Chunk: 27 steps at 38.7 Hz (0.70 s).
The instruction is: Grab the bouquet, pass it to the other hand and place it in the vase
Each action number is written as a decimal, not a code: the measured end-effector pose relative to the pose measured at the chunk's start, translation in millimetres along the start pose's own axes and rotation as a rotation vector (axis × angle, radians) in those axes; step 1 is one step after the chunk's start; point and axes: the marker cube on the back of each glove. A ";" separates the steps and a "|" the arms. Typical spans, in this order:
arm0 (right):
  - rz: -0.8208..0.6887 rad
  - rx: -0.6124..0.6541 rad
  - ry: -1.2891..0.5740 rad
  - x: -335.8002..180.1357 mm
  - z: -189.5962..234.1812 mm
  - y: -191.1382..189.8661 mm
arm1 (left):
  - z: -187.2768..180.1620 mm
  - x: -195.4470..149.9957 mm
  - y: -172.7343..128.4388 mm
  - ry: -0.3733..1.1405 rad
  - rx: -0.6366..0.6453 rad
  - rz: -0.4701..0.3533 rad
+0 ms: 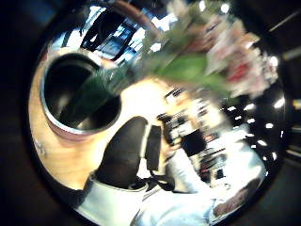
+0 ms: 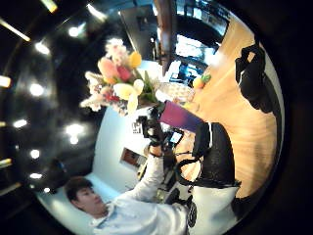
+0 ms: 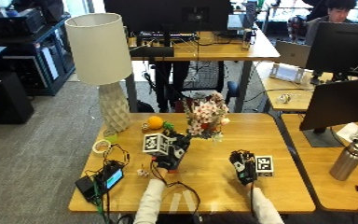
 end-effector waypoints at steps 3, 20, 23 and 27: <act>0.035 -0.024 -0.009 -5.0 0.0 7.8 | -5.3 8.5 3.7 -0.044 0.000 -0.025; -0.075 -0.148 -0.141 -15.1 33.0 14.4 | -22.5 -24.1 17.1 0.244 0.088 -0.150; -0.085 -0.172 -0.165 -20.3 36.6 19.2 | -21.9 -28.3 18.6 0.294 0.104 -0.169; -0.022 -0.169 -0.114 -25.2 37.0 24.6 | -16.6 -35.8 21.8 0.384 0.091 -0.203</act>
